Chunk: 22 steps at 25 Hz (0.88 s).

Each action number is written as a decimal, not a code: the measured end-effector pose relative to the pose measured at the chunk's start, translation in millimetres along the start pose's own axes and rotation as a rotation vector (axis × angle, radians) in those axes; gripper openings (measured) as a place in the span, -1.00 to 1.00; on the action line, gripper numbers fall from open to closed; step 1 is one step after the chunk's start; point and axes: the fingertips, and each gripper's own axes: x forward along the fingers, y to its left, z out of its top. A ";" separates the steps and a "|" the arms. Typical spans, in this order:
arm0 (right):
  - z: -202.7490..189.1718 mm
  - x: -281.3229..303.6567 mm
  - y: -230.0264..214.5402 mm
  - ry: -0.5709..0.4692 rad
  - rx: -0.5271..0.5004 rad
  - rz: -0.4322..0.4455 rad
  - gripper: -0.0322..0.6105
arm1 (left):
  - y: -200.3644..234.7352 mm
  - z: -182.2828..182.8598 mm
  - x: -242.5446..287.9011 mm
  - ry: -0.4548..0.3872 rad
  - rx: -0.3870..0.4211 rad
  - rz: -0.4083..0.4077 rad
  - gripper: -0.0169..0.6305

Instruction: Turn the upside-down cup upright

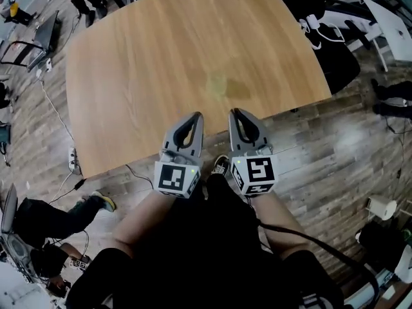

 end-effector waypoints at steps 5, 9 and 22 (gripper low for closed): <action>-33.2 65.6 -17.2 0.053 0.017 0.010 -0.85 | 40.2 -46.5 55.9 0.055 -0.016 0.023 -0.92; -61.9 107.0 -28.8 0.102 -0.005 0.023 -0.85 | 63.2 -82.3 94.8 0.099 -0.022 0.024 -0.92; -105.2 208.1 -27.6 0.123 -0.227 0.110 0.05 | 120.5 -165.7 133.8 0.154 -0.017 0.068 -0.92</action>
